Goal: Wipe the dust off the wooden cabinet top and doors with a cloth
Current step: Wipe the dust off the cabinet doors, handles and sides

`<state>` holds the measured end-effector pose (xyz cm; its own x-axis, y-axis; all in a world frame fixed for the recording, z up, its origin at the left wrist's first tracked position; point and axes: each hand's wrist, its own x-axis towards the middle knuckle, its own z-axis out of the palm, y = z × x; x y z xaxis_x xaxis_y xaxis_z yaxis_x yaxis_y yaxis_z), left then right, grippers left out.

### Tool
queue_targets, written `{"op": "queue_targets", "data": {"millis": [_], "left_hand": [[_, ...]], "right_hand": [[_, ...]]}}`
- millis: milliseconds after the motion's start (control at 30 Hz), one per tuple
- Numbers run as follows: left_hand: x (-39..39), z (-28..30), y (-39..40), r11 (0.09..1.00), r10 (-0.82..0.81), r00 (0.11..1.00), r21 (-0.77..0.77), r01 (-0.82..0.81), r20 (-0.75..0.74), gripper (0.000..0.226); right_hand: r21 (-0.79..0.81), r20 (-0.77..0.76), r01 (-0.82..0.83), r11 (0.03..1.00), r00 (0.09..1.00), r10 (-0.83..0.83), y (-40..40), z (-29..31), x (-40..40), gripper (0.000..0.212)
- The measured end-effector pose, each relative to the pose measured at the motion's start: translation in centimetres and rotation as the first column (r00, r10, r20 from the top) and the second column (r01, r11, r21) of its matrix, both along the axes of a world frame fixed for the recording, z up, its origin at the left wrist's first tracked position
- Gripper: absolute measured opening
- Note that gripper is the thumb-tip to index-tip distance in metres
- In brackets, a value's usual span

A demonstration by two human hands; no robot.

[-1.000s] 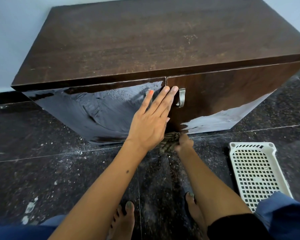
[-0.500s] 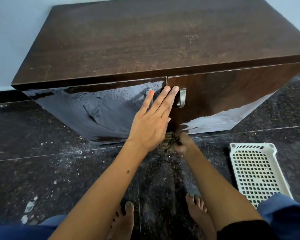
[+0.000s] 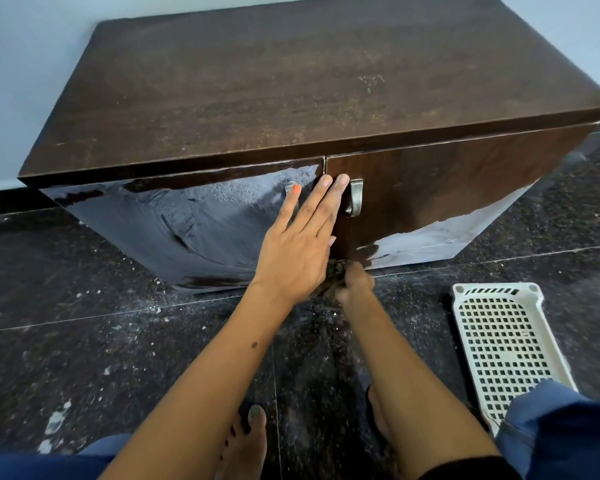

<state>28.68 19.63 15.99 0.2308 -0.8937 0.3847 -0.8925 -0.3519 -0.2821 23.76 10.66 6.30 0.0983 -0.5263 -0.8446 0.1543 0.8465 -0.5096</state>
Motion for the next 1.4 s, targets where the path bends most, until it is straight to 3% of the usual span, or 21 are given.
{"op": "queue_targets", "data": {"millis": [67, 167, 267, 333, 433, 533, 633, 700, 833, 933, 1067, 1233, 1400], "left_hand": [[0.0, 0.2, 0.0, 1.000, 0.007, 1.000, 0.002, -0.007, 0.006, 0.059], [-0.6, 0.1, -0.1, 0.999, 0.040, 0.998, 0.011, -0.040, 0.050, 0.060], [-1.3, -0.1, -0.4, 0.995, 0.086, 0.991, 0.033, -0.090, 0.103, 0.064], [-1.5, -0.2, -0.6, 0.994, 0.100, 0.987, 0.036, -0.105, 0.127, 0.065], [-1.6, 0.0, -0.6, 0.995, 0.092, 0.989, 0.031, -0.096, 0.114, 0.063], [-1.6, -0.1, -0.5, 0.995, 0.091, 0.991, 0.032, -0.095, 0.100, 0.063], [-1.7, -0.2, -0.6, 0.993, 0.098, 0.990, 0.058, -0.104, 0.103, 0.064], [-1.7, -0.4, -0.6, 0.994, 0.084, 0.994, 0.061, -0.088, 0.070, 0.063], [-1.9, -0.2, -0.6, 0.999, 0.036, 0.999, -0.002, -0.037, -0.033, 0.060], [-2.0, 0.0, -0.8, 1.000, -0.011, 0.996, -0.030, 0.008, -0.086, 0.062], [-2.0, 0.0, -1.0, 1.000, -0.022, 0.996, 0.019, 0.024, -0.081, 0.065], [-1.8, -0.2, -1.1, 1.000, -0.017, 0.996, 0.019, 0.018, -0.088, 0.062], [-1.7, -0.4, -1.2, 1.000, -0.029, 0.994, 0.001, 0.030, -0.103, 0.061]], "right_hand": [[-0.052, -0.022, 0.082, 0.995, 0.996, -0.083, -0.8, 0.5, 0.0, 0.020], [-0.337, -0.054, 0.188, 0.922, 0.974, -0.218, -0.7, 1.5, 0.8, 0.035], [-0.554, -0.159, 0.024, 0.832, 0.978, -0.134, 1.1, 1.8, 1.6, 0.043], [-0.482, -0.188, -0.033, 0.875, 0.980, -0.066, 1.6, 0.7, 1.4, 0.041], [-0.292, -0.102, 0.038, 0.956, 0.992, -0.070, 0.1, 0.2, 0.3, 0.034], [-0.447, -0.131, 0.087, 0.890, 0.978, -0.162, -1.0, 1.4, 0.1, 0.041], [-0.612, -0.172, 0.009, 0.791, 0.974, -0.144, 0.5, 2.3, 0.7, 0.046], [-0.580, -0.156, -0.013, 0.814, 0.983, -0.095, 1.4, 1.6, 0.7, 0.044], [-0.360, -0.158, 0.063, 0.931, 0.979, -0.127, -0.8, 0.8, -0.7, 0.037], [-0.463, -0.178, 0.154, 0.873, 0.949, -0.262, -3.1, 1.7, -1.0, 0.039], [-0.665, -0.232, -0.010, 0.746, 0.953, -0.194, -1.3, 1.9, -0.6, 0.046], [-0.322, -0.171, 0.040, 0.946, 0.980, -0.100, -1.8, -0.2, -1.6, 0.033], [-0.577, -0.231, 0.067, 0.814, 0.943, -0.241, -3.1, 0.7, -1.0, 0.044]]}}
